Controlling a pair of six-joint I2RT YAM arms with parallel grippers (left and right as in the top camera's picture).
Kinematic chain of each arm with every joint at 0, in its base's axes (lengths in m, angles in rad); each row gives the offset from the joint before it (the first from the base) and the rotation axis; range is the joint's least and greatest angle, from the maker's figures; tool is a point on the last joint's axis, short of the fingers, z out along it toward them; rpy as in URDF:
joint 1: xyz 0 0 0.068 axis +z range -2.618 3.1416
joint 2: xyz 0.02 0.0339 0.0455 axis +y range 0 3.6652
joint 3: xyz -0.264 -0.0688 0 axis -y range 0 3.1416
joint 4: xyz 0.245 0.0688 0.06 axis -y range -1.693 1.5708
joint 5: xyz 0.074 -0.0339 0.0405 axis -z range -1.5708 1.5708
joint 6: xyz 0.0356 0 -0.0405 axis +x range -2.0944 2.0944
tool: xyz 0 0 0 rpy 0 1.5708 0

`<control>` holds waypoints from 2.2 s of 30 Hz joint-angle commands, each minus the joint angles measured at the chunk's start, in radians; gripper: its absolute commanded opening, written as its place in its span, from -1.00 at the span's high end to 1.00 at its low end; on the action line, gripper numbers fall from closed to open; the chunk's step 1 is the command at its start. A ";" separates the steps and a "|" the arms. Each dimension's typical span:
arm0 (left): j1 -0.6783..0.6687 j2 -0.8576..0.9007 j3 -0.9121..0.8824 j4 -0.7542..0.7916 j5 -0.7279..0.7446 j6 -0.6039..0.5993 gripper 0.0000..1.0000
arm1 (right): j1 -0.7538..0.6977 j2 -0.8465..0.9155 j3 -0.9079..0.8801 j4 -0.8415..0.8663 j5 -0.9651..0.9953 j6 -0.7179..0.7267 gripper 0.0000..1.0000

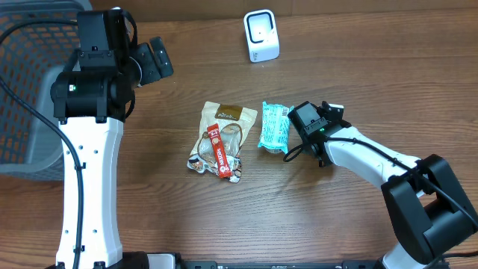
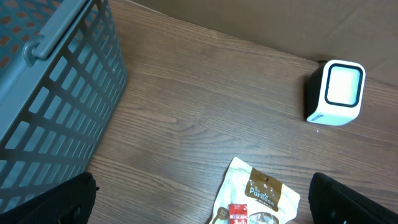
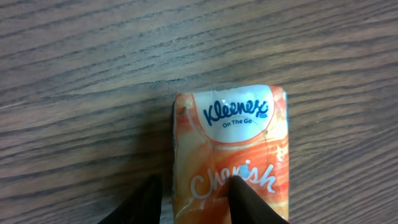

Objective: Scan the item barcode

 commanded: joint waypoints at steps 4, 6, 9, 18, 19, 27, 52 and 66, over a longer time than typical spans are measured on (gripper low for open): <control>0.000 -0.015 0.016 0.004 -0.002 0.019 -0.99 | 0.000 0.005 -0.010 -0.002 0.018 0.013 0.28; 0.000 -0.015 0.016 0.003 -0.002 0.019 -1.00 | 0.000 0.006 -0.021 0.006 0.018 0.013 0.29; 0.000 -0.015 0.016 0.003 -0.002 0.019 -0.99 | 0.000 0.006 -0.037 0.018 0.018 0.014 0.38; 0.000 -0.015 0.016 0.003 -0.002 0.019 -1.00 | -0.001 -0.010 0.006 -0.021 0.010 -0.013 0.93; 0.000 -0.015 0.016 0.003 -0.002 0.019 -1.00 | -0.003 -0.021 0.030 -0.048 0.005 -0.013 0.93; 0.000 -0.015 0.016 0.003 -0.002 0.019 -1.00 | -0.081 -0.188 0.139 -0.152 -0.280 -0.142 0.93; 0.000 -0.015 0.016 0.003 -0.002 0.019 -1.00 | -0.534 -0.161 -0.360 0.492 -1.199 -0.357 0.92; 0.000 -0.015 0.016 0.003 -0.002 0.019 -0.99 | -0.549 -0.156 -0.353 0.495 -1.195 -0.358 0.20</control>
